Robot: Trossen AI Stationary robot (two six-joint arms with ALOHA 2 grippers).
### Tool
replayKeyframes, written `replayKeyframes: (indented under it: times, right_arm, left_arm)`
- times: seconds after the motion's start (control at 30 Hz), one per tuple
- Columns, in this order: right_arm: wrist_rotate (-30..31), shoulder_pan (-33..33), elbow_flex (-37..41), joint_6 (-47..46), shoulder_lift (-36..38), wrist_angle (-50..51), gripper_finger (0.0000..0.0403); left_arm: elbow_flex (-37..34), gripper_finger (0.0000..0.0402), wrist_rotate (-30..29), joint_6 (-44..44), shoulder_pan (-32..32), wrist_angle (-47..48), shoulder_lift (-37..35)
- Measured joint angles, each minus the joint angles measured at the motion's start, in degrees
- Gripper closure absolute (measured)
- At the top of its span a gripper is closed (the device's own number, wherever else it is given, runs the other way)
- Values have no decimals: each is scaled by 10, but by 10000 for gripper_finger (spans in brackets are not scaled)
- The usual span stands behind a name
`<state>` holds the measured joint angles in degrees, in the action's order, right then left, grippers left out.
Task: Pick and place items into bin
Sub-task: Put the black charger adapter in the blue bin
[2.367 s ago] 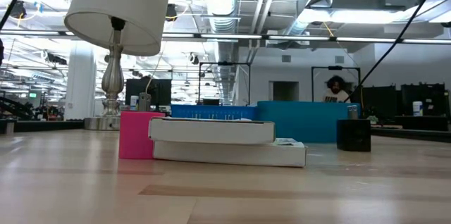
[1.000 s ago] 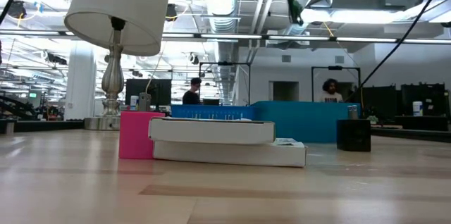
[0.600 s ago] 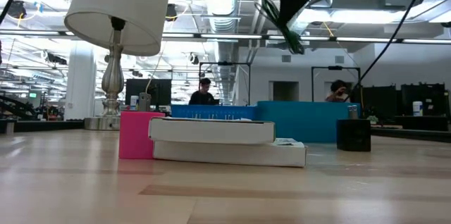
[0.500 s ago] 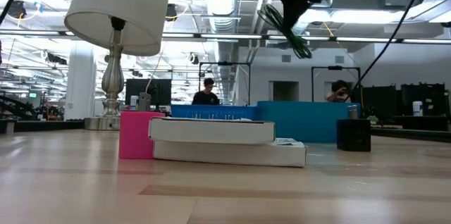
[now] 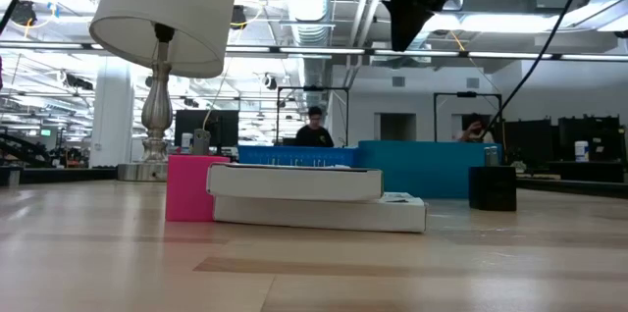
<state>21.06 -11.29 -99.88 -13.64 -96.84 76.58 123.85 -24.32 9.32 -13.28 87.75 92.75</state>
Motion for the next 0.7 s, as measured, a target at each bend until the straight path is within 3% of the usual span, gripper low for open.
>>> replayKeyframes:
  times: [0.27, 0.5, 0.6, 0.7]
  right_arm:
    - [-3, 0, 0, 1, 0, 55, 245]
    - [-15, 29, 0, -64, 3, 95, 242]
    - [-14, 60, 0, -64, 15, 52, 245]
    - [-13, 94, 0, -54, 25, -17, 246]
  left_arm:
    - [0, 358, 29, -27, -2, -189, -59]
    - [-14, 358, -19, -40, -12, -252, -131]
    - [-76, 358, -64, -26, -23, -274, -169]
    - [-184, 358, -111, 2, -31, -324, -221]
